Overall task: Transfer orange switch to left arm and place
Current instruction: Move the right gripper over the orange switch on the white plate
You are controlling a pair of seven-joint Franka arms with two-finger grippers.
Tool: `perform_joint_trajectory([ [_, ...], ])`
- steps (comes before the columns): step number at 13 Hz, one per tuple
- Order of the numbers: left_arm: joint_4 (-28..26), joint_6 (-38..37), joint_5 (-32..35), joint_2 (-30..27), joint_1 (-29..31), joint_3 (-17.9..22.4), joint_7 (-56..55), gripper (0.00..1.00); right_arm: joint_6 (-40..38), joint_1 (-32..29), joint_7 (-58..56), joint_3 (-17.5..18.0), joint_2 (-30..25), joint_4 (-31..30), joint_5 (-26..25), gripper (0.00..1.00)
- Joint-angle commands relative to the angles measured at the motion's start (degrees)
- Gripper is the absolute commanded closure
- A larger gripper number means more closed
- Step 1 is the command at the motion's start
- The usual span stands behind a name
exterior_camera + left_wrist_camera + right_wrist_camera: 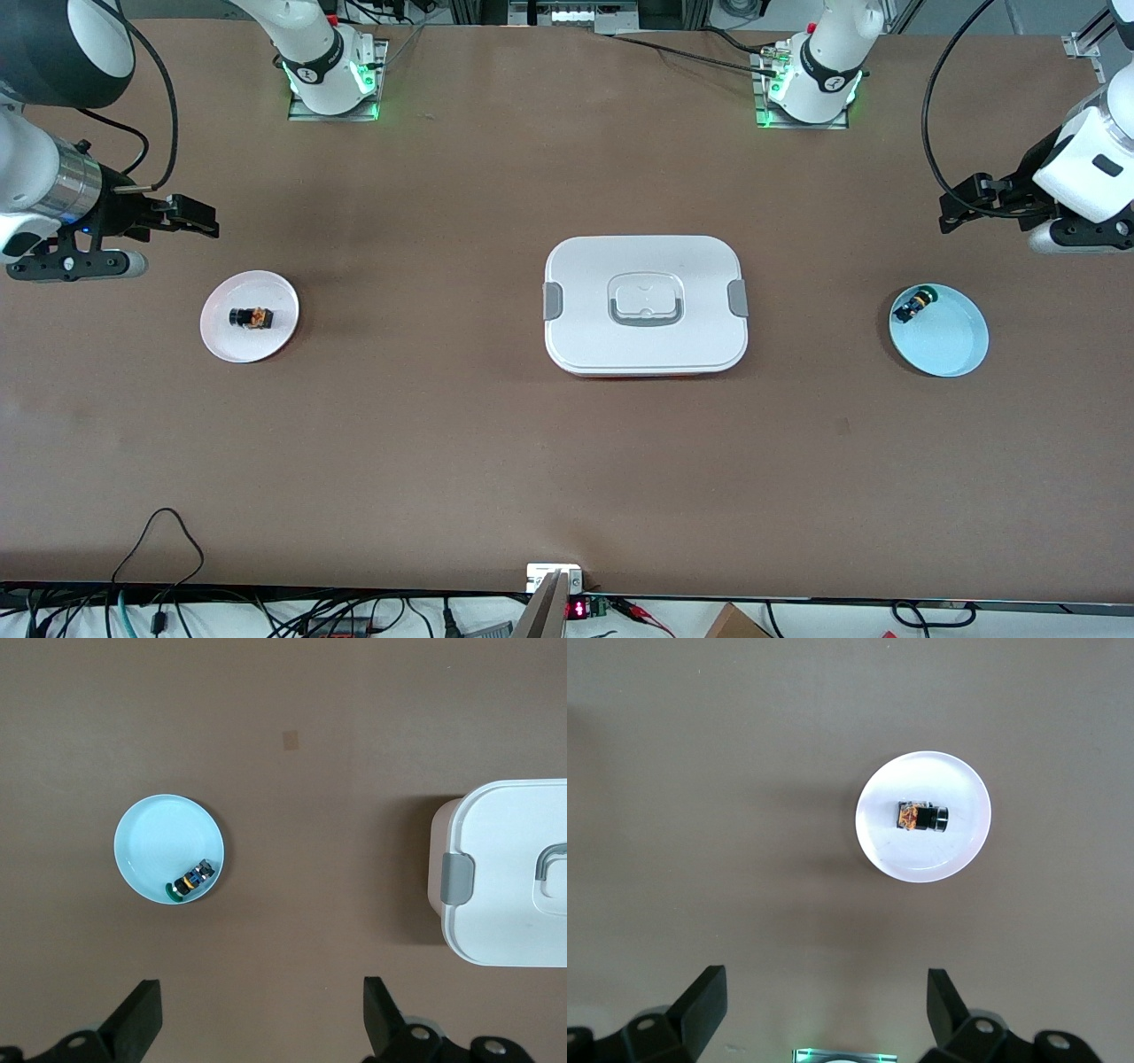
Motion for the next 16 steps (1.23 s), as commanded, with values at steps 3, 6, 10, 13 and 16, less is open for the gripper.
perform_joint_trajectory([
  [3,1.5,-1.13,1.64,0.72,0.3,-0.38,0.35,0.0,-0.7,1.88,0.45,0.18,0.72,1.49,-0.58,0.0],
  [6,1.5,-1.13,1.64,0.72,0.3,-0.29,0.35,0.0,-0.44,2.4,0.88,0.18,0.99,1.58,-0.4,0.0],
  [10,1.59,-1.04,1.64,1.08,0.3,-0.29,0.43,0.0,4.9,1.45,0.98,-0.25,2.92,1.49,-0.31,0.0],
  [13,1.77,-1.04,1.64,1.08,0.3,-0.29,0.35,0.0,6.14,-0.05,0.71,-0.34,4.41,1.49,-0.57,0.0],
  [16,1.77,-1.04,1.64,1.16,0.3,-0.29,0.43,0.0,7.64,-0.32,0.36,-0.34,5.47,1.49,-0.57,0.0],
])
